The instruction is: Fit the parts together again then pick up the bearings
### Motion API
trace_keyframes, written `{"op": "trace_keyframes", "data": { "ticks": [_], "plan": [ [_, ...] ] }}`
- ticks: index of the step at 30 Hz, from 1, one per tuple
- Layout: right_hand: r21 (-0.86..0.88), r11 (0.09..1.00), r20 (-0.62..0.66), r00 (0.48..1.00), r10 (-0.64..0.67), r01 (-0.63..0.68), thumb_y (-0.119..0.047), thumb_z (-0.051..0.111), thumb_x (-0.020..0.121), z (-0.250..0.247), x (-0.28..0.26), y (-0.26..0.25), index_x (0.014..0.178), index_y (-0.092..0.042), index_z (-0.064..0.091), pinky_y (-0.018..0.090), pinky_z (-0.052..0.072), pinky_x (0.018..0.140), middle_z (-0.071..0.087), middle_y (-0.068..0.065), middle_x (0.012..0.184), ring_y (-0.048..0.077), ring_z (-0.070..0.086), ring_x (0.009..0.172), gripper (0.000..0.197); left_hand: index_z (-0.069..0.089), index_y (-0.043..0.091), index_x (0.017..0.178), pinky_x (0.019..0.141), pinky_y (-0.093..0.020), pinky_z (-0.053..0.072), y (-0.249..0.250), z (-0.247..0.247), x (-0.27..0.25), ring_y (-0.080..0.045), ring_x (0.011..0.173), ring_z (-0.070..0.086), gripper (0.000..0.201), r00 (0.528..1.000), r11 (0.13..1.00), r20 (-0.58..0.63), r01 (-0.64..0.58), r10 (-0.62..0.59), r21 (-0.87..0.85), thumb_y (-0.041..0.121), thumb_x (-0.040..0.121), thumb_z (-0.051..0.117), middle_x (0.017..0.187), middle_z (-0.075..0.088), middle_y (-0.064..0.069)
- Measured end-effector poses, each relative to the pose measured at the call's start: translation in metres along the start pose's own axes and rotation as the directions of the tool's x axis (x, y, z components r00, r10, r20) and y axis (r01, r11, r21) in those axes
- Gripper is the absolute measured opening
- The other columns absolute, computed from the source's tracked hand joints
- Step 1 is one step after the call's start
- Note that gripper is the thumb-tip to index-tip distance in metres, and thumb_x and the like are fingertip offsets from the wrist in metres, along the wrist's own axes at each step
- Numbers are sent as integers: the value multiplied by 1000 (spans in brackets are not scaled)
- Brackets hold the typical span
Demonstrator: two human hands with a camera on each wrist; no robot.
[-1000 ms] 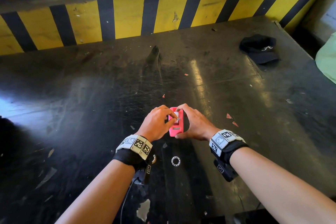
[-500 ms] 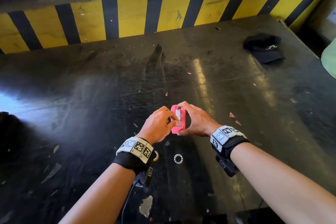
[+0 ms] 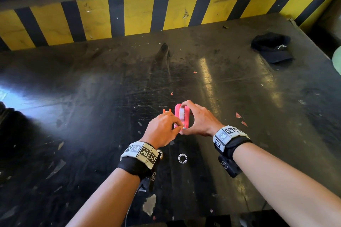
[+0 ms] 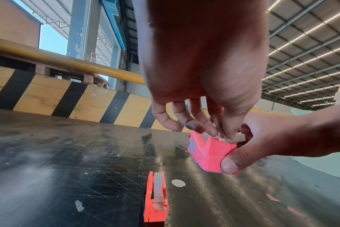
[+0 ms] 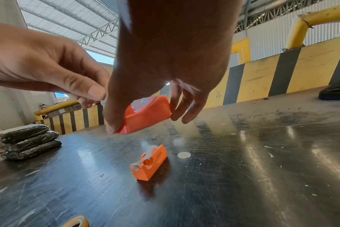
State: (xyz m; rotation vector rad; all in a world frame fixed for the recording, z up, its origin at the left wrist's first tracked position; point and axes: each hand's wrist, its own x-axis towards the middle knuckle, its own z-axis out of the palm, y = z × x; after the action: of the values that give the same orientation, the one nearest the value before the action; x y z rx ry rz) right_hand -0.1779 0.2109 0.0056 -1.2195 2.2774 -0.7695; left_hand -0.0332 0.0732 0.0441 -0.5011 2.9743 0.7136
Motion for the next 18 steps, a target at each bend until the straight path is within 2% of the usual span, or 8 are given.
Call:
{"op": "trace_keyframes", "data": {
  "ticks": [2,7,10,12,14,18],
  "plan": [
    [16,1000,-21,1000,-12,12,-48,92,62,1,-1,0,132,-35,44,31,45,81,60,-3,120,23,61,106,86,82,33,102,83,-31,55,2,-1,0,-12,105,66,20,1000,999,-31,3,-2,42,44,92,68,113,72,10],
    [48,999,-44,999,-23,25,-47,93,62,-1,-3,2,132,-33,46,29,45,83,60,-2,119,22,61,105,85,84,34,96,87,-39,53,7,-1,0,-14,116,65,22,996,993,-90,35,-25,112,50,89,71,110,76,10],
    [60,998,-52,999,-17,20,-47,92,61,-2,-4,4,131,-34,46,30,45,82,60,-1,117,22,61,105,85,78,32,84,82,-37,51,9,1,0,-14,105,69,21,987,992,-150,81,-65,101,53,82,76,97,76,10],
    [62,998,-44,999,-13,15,-48,92,61,-3,-5,6,131,-35,45,30,46,83,60,-1,118,22,60,106,85,63,33,82,78,-35,51,8,1,2,-13,89,68,28,983,993,-162,102,-91,61,56,78,78,89,71,12],
    [59,998,-30,999,-12,13,-51,92,61,-2,-6,9,131,-36,44,31,47,84,61,-1,120,22,61,106,86,54,32,85,75,-34,50,6,2,4,-10,79,62,38,985,994,-140,107,-101,38,58,76,79,87,67,13],
    [46,999,22,1000,1,-2,-53,94,61,1,-6,17,131,-36,44,34,51,88,61,1,121,22,61,107,88,51,32,93,76,-33,49,-1,3,9,-10,86,60,42,999,998,-14,52,-52,38,56,76,80,97,64,15]
  ]
}}
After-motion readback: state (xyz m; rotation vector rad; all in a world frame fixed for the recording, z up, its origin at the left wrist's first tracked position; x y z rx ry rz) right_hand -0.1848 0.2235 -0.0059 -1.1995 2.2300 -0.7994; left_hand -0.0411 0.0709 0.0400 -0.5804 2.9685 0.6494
